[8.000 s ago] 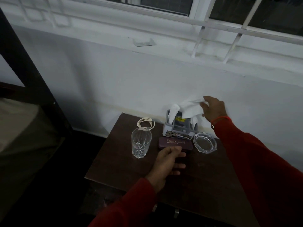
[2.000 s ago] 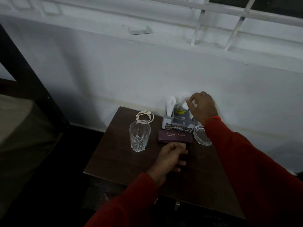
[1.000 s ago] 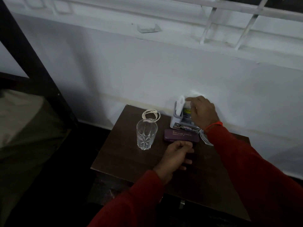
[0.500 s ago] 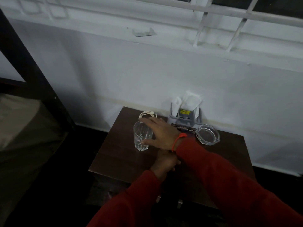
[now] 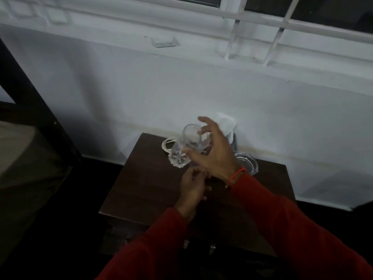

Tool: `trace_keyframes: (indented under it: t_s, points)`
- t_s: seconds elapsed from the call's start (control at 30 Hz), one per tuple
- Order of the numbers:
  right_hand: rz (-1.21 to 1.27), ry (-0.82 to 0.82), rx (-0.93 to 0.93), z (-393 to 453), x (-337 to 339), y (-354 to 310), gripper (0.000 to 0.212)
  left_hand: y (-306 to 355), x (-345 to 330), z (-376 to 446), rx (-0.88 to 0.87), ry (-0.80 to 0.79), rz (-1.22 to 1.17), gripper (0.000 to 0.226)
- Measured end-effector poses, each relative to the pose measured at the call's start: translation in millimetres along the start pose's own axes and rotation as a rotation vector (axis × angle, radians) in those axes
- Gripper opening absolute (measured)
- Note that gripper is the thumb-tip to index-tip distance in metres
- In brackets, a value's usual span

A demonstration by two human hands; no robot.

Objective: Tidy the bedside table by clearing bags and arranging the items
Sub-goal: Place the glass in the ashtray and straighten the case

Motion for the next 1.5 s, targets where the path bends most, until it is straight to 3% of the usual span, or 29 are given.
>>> trace_keyframes:
  t_s: [0.17,0.3,0.5,1.03,1.2,1.27,1.37,1.43,1.5]
  points:
    - [-0.006,0.312,-0.144,-3.0,68.6,33.9,0.081,3.6,-5.4,1.7,0.083,0.055,-0.047,0.016]
    - [-0.154,0.418,-0.31,-7.5,108.6,76.2,0.081,3.8,-8.3,1.6,0.098,0.045,-0.042,0.013]
    - [-0.304,0.305,-0.428,-16.4,108.8,117.0,0.081,2.9,-8.6,2.7,0.091,0.043,-0.057,0.013]
    - [-0.371,0.154,-0.557,-16.6,71.7,150.3,0.085,0.5,-4.3,8.8,0.089,0.011,-0.049,0.015]
    - [-0.411,0.081,-0.599,-19.9,72.3,154.7,0.089,-2.5,-0.8,12.9,0.033,0.018,0.102,0.013]
    - [-0.637,0.117,-0.535,-27.8,71.1,144.6,0.087,-4.6,2.2,17.7,-0.052,0.019,0.23,0.012]
    - [-0.769,0.165,-0.161,-42.1,52.0,120.2,0.06,-3.2,7.4,19.4,-0.188,-0.049,0.468,0.036]
    - [-0.763,-0.07,-0.017,-52.8,28.7,112.6,0.056,-3.9,10.2,18.5,-0.229,-0.098,0.623,0.051]
    - [-0.84,-0.344,-0.006,-62.0,6.2,118.0,0.059,-7.7,13.2,17.5,-0.241,-0.129,0.712,0.057]
Point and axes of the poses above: each hand's wrist, its own z-axis towards the middle knuckle, its own x-axis out of the back of the hand, y = z × x, the point moved 1 cm from there along z, towards the middle knuckle, and after that the axes turned 9 degrees about -z, right-handed, at the moved point
